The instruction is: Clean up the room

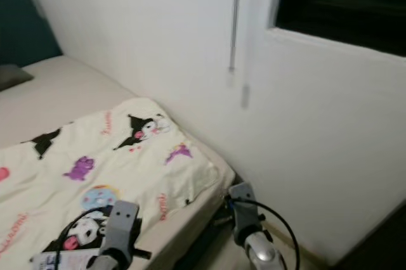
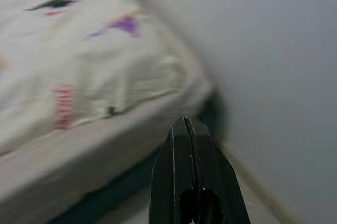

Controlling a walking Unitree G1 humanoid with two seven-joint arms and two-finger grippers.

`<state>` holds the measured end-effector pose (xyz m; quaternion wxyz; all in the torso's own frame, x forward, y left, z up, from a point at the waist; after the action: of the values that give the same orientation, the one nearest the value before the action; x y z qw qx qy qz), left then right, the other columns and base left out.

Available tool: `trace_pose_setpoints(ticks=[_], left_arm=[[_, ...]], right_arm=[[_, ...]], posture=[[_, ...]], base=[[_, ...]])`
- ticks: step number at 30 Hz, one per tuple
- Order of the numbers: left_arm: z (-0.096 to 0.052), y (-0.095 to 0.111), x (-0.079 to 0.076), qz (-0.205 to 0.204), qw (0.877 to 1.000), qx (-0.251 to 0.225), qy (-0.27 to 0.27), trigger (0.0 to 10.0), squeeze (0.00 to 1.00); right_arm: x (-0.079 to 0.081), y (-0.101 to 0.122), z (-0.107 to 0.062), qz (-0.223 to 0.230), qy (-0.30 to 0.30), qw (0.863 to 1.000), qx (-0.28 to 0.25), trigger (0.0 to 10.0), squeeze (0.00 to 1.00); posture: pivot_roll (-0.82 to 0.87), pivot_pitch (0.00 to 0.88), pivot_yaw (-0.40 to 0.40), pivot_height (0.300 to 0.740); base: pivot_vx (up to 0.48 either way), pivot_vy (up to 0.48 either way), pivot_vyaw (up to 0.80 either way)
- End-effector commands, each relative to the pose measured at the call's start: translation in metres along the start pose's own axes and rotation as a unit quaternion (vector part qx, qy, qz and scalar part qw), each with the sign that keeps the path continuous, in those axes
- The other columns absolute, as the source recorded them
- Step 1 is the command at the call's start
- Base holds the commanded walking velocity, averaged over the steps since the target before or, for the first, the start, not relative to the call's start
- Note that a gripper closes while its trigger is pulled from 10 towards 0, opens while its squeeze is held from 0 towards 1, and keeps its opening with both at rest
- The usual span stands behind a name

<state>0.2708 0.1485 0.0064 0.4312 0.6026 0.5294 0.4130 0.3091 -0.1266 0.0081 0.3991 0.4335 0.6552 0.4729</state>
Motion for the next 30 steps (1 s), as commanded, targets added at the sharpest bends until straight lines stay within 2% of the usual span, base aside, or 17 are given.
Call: trace_pose_setpoints(ticks=[1, 6, 30], left_arm=[[-0.0026, -0.0072, 0.0040, -0.006, 1.000, 0.014, 0.006, 10.0, 0.00], [-0.0032, -0.0079, 0.0037, -0.005, 1.000, 0.015, 0.006, 10.0, 0.00], [-0.0066, -0.0070, -0.0026, -0.006, 1.000, 0.010, -0.014, 10.0, 0.00]], right_arm=[[0.0051, -0.0016, 0.0004, 0.009, 0.004, 1.000, 0.003, 10.0, 0.00], [0.0077, -0.0008, 0.0012, -0.014, 0.016, 1.000, 0.005, 10.0, 0.00], [0.0148, -0.0032, -0.0015, -0.011, 0.032, 0.999, 0.004, 10.0, 0.00]], posture=[[-0.03, 0.115, -0.031, 0.740], [-0.03, 0.112, -0.034, 0.740], [-0.03, 0.102, -0.030, 0.740]], base=[[0.000, 0.000, 0.00], [0.000, 0.000, 0.00], [0.000, 0.000, 0.80]])
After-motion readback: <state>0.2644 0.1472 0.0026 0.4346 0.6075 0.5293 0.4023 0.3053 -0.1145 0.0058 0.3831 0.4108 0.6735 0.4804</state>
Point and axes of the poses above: a point about 5 cm out from each wrist's last joint towards the gripper, its own z axis pointing out of the wrist towards the gripper, its own y axis along the axis of the wrist's last joint, x = y × z, the point moved 3 cm from there along z, pointing out of the wrist towards the gripper, and after that the axes turned 4 degrees about -z, right-handed, at the moved point
